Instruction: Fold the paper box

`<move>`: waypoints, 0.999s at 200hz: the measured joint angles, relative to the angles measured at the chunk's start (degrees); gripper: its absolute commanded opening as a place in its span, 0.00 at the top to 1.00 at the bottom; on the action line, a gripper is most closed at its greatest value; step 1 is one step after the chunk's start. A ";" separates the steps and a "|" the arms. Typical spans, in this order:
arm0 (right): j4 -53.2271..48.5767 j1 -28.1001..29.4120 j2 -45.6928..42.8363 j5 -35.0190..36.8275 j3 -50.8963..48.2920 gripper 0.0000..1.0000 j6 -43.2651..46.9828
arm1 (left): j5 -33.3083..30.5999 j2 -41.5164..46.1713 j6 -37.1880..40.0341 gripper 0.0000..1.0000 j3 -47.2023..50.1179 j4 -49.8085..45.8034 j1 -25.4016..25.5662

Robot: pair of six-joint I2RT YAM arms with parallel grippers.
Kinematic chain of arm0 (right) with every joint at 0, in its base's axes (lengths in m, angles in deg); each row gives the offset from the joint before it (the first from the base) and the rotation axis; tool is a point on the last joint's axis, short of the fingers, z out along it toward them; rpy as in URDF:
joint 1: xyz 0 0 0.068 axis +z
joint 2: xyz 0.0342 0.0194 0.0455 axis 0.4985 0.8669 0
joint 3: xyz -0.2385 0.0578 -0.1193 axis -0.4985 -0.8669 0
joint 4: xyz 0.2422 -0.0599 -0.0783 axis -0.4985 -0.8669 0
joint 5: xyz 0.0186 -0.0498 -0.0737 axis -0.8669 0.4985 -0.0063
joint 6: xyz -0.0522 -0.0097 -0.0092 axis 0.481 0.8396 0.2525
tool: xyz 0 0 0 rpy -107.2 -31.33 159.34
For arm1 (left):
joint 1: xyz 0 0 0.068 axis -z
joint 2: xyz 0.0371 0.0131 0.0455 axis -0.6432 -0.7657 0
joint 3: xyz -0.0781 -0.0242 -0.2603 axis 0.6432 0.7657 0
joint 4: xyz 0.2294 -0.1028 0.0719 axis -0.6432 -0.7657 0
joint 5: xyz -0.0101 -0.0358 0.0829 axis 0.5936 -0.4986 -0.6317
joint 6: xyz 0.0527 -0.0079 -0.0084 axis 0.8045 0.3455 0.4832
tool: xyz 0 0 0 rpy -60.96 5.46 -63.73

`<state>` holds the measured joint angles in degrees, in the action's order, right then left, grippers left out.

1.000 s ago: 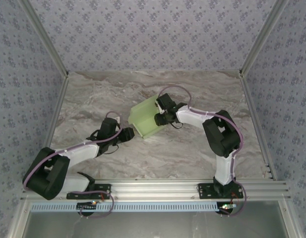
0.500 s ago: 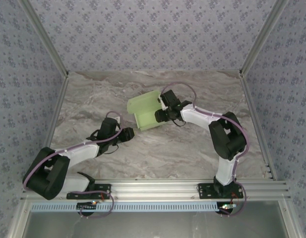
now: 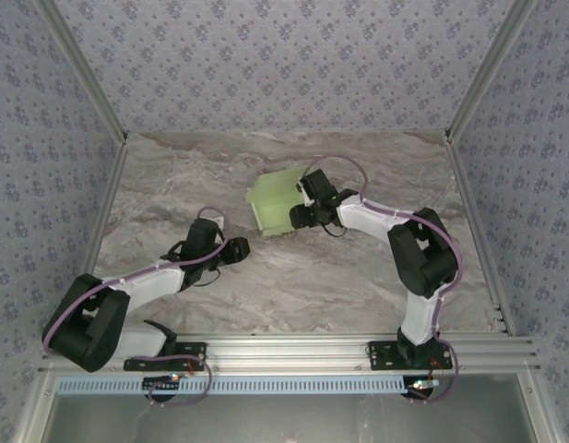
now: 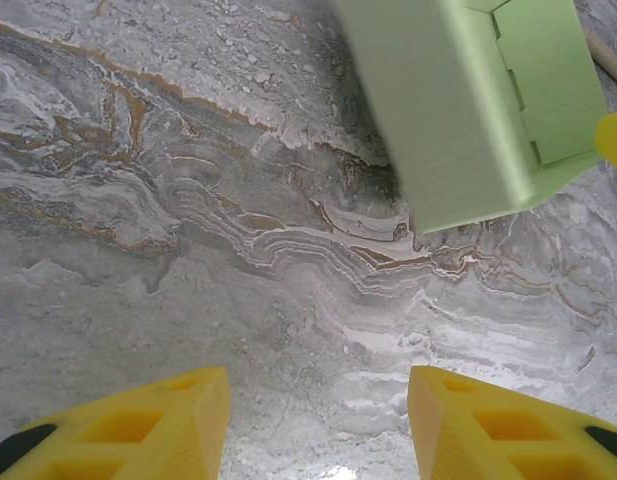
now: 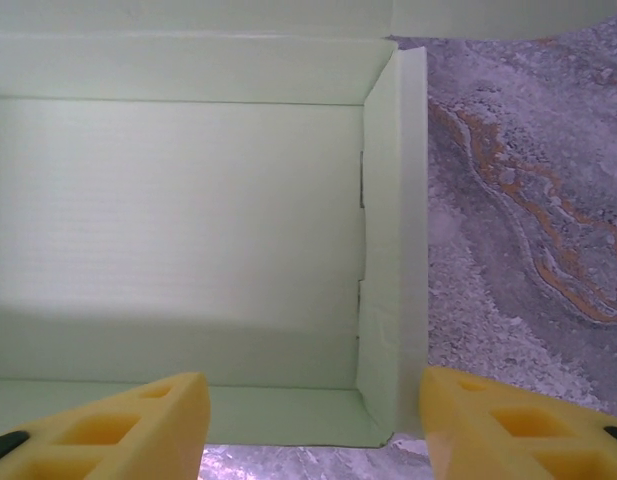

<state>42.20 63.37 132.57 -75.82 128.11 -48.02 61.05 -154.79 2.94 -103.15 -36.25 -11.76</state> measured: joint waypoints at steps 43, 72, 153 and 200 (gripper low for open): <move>1.07 -0.22 -2.73 -1.77 -3.08 0.37 -0.52 | -0.28 0.00 0.74 0.50 -0.61 -0.04 0.00; 1.05 -0.17 -3.48 -2.40 -3.10 0.37 -0.48 | -0.63 0.00 1.18 0.50 -1.16 0.00 0.00; 0.46 -0.24 -14.69 -3.50 -8.96 0.37 2.73 | -1.36 0.02 2.69 0.49 -2.78 -0.26 0.00; -0.70 -11.52 -20.96 -4.76 -11.58 0.35 4.02 | -1.46 1.27 3.17 0.47 -3.93 0.04 0.00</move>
<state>41.50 51.86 111.61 -80.59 116.53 -44.00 59.59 -153.52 6.11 -107.09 -36.21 -11.76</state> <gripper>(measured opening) 0.649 0.530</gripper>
